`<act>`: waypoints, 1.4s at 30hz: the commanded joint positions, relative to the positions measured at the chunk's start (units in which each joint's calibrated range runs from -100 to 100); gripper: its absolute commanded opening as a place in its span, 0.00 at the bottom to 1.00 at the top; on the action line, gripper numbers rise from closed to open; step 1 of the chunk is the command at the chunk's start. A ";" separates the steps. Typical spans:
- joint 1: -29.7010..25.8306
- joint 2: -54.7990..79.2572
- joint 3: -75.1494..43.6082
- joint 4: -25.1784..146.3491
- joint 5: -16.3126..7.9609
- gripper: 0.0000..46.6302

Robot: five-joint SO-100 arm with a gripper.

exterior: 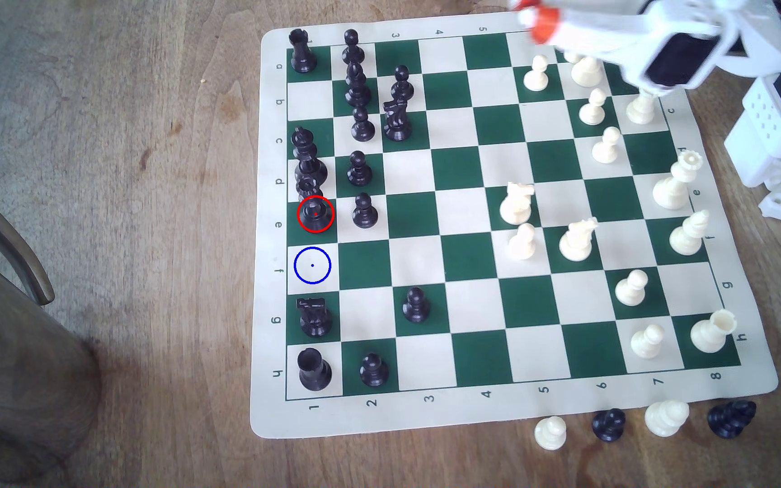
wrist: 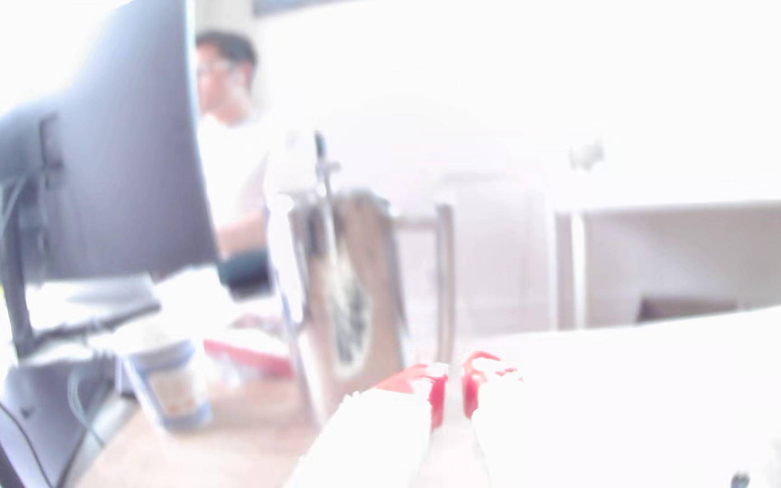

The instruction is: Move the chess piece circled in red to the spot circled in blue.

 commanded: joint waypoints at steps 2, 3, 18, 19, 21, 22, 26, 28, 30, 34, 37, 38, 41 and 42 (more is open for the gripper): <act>-0.22 15.94 -24.20 18.88 -3.66 0.17; -0.06 19.33 -28.10 21.50 -4.00 0.19; 0.48 64.75 -72.97 36.73 -2.44 0.21; 0.64 66.02 -73.97 36.73 -2.44 0.21; 0.72 68.15 -75.51 36.57 -2.44 0.21; 0.87 70.18 -76.87 36.08 -2.34 0.22; 1.97 73.58 -79.59 35.01 -2.10 0.27; 2.36 73.92 -79.68 34.85 -1.95 0.29; 2.67 74.43 -79.68 34.85 -1.86 0.29; 3.14 75.62 -79.77 34.11 -1.81 0.30; 3.06 76.89 -79.50 34.11 -2.05 0.32; 2.99 77.06 -79.32 34.03 -2.05 0.32; 3.14 78.25 -79.14 33.29 -1.56 0.33; 3.30 78.59 -79.59 33.29 -1.47 0.33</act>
